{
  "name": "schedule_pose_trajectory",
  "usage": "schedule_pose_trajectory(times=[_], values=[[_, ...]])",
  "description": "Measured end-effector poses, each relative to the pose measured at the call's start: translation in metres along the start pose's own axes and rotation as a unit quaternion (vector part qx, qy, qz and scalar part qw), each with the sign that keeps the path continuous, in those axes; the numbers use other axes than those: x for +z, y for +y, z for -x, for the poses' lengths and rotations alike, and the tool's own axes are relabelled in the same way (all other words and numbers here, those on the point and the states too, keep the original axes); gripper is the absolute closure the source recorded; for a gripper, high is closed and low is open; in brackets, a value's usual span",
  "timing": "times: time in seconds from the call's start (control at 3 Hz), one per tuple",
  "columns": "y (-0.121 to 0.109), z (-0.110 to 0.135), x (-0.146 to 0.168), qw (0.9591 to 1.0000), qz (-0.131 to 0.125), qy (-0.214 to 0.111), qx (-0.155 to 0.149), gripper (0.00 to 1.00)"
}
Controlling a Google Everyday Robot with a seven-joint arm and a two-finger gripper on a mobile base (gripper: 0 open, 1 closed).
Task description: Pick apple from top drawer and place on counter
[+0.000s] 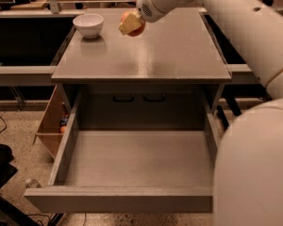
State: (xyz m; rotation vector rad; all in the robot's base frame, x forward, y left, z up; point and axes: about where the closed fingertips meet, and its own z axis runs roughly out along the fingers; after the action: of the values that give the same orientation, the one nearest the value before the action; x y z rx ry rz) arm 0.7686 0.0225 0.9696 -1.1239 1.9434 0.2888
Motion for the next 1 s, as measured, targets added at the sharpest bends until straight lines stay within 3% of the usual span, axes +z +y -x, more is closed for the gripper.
schedule_pose_trajectory(times=[0.33,0.67,1.0], values=[[-0.011,-0.042,0.058,0.9982,0.002,0.011,0.059,1.0],[-0.006,-0.071,0.094,0.9964,0.004,0.043,0.073,1.0],[0.0,-0.076,0.106,0.9958,0.009,0.056,0.072,1.0]])
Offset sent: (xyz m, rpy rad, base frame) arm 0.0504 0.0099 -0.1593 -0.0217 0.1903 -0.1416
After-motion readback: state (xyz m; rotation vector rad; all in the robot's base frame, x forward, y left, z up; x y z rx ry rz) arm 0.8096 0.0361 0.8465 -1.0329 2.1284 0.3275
